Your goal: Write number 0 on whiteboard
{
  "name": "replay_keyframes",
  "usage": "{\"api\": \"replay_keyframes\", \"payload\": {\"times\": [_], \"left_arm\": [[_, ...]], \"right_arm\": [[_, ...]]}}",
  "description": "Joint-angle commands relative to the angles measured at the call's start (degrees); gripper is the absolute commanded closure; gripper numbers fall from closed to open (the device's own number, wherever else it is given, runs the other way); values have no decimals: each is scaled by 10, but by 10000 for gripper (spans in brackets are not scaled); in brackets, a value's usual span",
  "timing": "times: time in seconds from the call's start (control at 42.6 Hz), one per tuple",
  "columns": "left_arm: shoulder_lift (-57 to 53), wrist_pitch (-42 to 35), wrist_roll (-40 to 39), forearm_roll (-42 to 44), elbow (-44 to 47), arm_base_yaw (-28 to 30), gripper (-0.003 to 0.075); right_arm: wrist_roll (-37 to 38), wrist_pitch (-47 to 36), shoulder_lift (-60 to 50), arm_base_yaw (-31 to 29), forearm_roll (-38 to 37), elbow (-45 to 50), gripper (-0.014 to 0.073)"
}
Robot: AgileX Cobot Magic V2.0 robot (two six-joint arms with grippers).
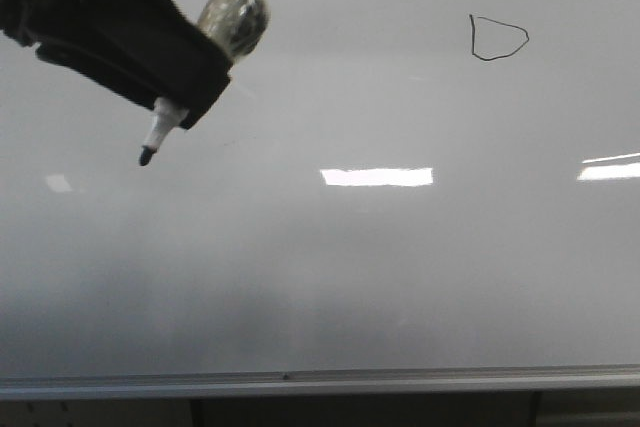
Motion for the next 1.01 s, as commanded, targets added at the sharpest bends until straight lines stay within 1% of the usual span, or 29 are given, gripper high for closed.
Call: {"api": "replay_keyframes", "payload": {"times": [0.0, 0.023, 0.047, 0.094, 0.211, 0.281, 0.352, 0.446, 0.539, 0.61, 0.727, 0.844, 0.985], "left_arm": [[-17, -75, -115, 68, -15, 31, 739], [-17, -79, -138, 92, -15, 49, 739], [-17, -78, -153, 100, -15, 57, 739], [-17, -77, -176, 120, -15, 90, 739], [-17, -71, -201, 150, -15, 166, 739], [-17, -71, -210, 162, -15, 211, 739], [-17, -71, -219, 172, -15, 252, 739], [-17, -71, -230, 179, -15, 297, 739], [-15, -76, -231, 186, -15, 324, 739], [-10, -98, -231, 202, -15, 332, 739], [11, -136, -231, 221, -15, 332, 739], [50, -153, -231, 221, -15, 332, 739], [98, -172, -231, 222, -26, 332, 739]], "right_arm": [[3, -49, -55, -15, -15, 13, 144], [3, -71, -71, -19, -24, 27, 169], [3, -86, -83, -20, -29, 40, 188], [3, -119, -113, -23, -38, 71, 235], [3, -197, -191, -23, -47, 154, 365], [3, -237, -237, -23, -48, 205, 459], [2, -256, -279, -23, -48, 246, 543], [2, -259, -328, -23, -48, 289, 661], [2, -248, -362, -23, -48, 311, 663], [2, -238, -377, -23, -48, 315, 663], [2, -216, -381, -23, -48, 315, 663], [2, -199, -381, -23, -48, 315, 663], [2, -196, -381, -23, -48, 315, 663]]}}
